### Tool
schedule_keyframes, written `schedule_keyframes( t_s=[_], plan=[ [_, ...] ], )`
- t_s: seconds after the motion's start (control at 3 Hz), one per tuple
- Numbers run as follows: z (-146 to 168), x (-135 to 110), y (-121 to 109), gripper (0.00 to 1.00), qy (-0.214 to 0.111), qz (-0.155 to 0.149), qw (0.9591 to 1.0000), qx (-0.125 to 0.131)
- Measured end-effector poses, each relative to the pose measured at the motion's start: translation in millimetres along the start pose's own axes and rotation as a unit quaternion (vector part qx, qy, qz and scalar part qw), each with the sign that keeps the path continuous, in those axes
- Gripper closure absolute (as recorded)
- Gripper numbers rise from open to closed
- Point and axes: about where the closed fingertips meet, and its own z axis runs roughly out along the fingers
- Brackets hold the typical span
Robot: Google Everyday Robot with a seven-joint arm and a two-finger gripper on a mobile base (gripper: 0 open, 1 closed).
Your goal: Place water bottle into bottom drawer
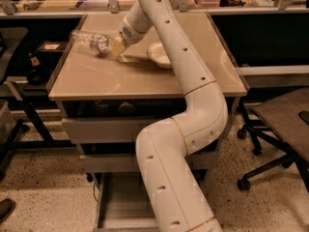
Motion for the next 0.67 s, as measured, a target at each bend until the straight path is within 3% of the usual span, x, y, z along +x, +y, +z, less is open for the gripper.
schedule_keyframes(
  t_s=[0.33,0.67],
  plan=[
    [-25.0,-15.8,4.0,1.0,-0.011,0.012,0.9997,0.016],
    [-26.3,-16.0,6.7,1.0,-0.015,0.009,0.9998,0.01]
  ],
)
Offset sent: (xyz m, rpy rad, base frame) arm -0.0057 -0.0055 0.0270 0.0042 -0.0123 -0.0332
